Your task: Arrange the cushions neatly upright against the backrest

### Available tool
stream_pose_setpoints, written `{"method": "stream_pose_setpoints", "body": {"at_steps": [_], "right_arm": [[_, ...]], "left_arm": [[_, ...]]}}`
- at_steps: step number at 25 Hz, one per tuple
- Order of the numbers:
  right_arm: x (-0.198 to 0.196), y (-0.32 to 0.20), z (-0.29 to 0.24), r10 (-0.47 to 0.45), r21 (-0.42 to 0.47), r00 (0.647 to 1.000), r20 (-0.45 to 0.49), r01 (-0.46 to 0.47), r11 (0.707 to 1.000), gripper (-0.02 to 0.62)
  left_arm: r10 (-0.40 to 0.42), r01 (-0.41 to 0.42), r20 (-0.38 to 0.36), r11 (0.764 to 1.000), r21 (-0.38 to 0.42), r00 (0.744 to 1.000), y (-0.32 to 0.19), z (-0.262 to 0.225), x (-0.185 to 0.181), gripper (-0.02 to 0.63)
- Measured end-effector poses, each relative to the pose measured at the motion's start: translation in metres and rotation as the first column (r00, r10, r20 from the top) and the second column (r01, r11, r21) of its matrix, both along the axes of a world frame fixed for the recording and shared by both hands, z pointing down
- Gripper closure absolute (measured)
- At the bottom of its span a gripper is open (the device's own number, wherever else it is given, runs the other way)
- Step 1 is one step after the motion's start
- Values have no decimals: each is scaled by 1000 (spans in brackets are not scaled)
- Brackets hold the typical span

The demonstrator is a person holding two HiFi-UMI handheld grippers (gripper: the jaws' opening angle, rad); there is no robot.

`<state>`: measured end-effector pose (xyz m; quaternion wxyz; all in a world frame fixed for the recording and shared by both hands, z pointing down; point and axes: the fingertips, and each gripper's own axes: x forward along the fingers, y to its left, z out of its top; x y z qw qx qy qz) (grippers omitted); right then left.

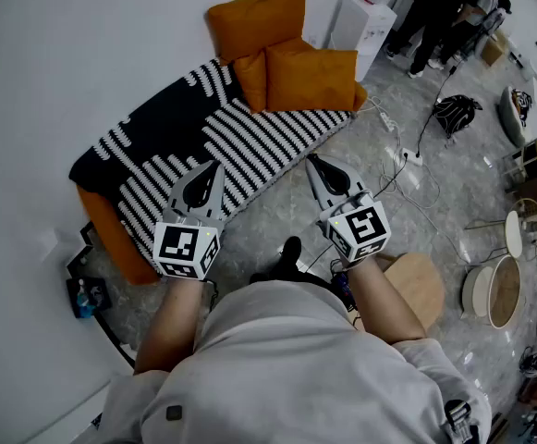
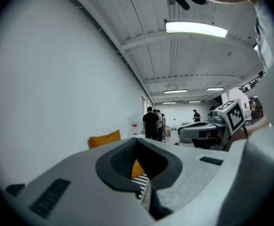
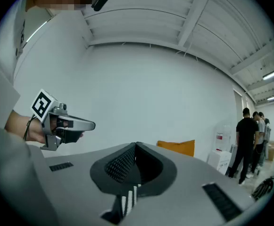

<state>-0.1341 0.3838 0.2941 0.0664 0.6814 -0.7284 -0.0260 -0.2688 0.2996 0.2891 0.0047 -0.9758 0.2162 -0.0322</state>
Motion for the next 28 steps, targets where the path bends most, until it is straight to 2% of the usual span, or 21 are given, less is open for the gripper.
{"method": "stream_pose_setpoints", "body": {"at_steps": [5, 10, 16, 22, 28], "right_arm": [[6, 3, 2, 12, -2, 1000, 7, -12, 1000, 569], [23, 1, 2, 68, 1, 997, 31, -68, 998, 569], [46, 1, 7, 81, 2, 996, 31, -81, 997, 569], [93, -10, 13, 89, 6, 996, 29, -90, 996, 569], [170, -26, 26, 93, -3, 994, 52, -93, 996, 569]], "left_arm": [[-11, 11, -4, 1000, 2, 1000, 0, -1, 4, 597], [-15, 15, -4, 1000, -6, 1000, -6, 3, 11, 597], [-9, 9, -1, 1000, -17, 1000, -9, 10, 34, 597], [3, -3, 5, 1000, -20, 1000, -23, 14, 85, 597], [29, -29, -2, 999, -46, 1000, -42, 28, 166, 597]]}}
